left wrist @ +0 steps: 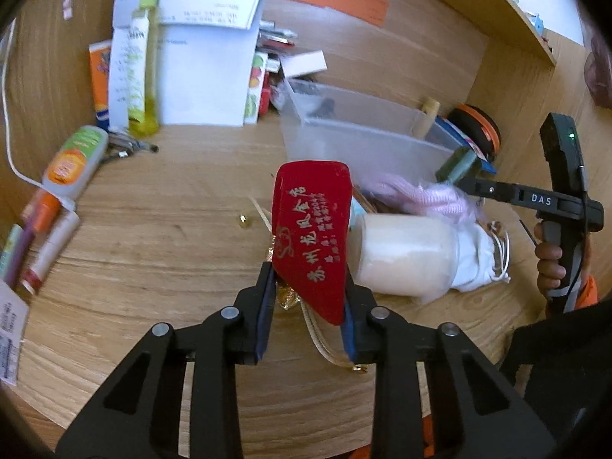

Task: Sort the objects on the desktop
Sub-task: 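Lift both held items and carry them over the clear plastic bin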

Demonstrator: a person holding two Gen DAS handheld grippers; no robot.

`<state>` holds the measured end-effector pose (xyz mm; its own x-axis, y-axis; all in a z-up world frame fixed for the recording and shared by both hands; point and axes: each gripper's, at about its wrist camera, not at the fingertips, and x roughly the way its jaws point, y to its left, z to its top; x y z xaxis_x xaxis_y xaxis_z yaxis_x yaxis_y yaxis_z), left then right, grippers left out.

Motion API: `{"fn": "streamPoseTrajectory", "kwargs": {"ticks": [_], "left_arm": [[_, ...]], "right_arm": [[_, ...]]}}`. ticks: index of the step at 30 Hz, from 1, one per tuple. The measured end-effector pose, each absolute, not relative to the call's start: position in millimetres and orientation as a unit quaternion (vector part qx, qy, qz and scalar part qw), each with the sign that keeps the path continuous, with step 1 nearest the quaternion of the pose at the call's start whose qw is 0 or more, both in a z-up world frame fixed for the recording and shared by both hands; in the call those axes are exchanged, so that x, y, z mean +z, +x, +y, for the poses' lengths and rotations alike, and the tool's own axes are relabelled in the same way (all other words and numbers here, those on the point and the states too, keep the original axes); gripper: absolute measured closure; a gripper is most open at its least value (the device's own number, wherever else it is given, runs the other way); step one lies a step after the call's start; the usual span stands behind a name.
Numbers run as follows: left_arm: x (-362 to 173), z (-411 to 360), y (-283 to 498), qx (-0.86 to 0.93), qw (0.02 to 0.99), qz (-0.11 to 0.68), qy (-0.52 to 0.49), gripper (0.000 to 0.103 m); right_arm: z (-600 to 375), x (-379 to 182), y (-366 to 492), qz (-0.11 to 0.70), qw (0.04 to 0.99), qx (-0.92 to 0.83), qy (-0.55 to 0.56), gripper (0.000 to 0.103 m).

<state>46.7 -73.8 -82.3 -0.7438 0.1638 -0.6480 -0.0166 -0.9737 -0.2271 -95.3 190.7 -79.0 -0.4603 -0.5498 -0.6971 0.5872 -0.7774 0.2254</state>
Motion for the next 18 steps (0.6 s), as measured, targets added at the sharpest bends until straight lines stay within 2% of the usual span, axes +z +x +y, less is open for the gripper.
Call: {"fn": "streamPoseTrajectory", "kwargs": {"ticks": [2,7,10,18], "left_arm": [[-78,-76,50,0.931,0.044,-0.100,-0.348,0.073],[-69,-79,49,0.936,0.038,-0.103,-0.336,0.073],[-64,-81,46,0.938,0.038,-0.110,-0.328,0.073],[-31,-78,39,0.950,0.047,-0.105,-0.290,0.073]], "right_arm": [[186,-79,-96,0.024,0.333,-0.855,0.397,0.055],[175,-83,-102,0.024,0.333,-0.853,0.401,0.055],[173,-85,-104,0.020,0.331,-0.853,0.402,0.062],[178,-73,-93,0.015,0.334,-0.867,0.370,0.063]]}}
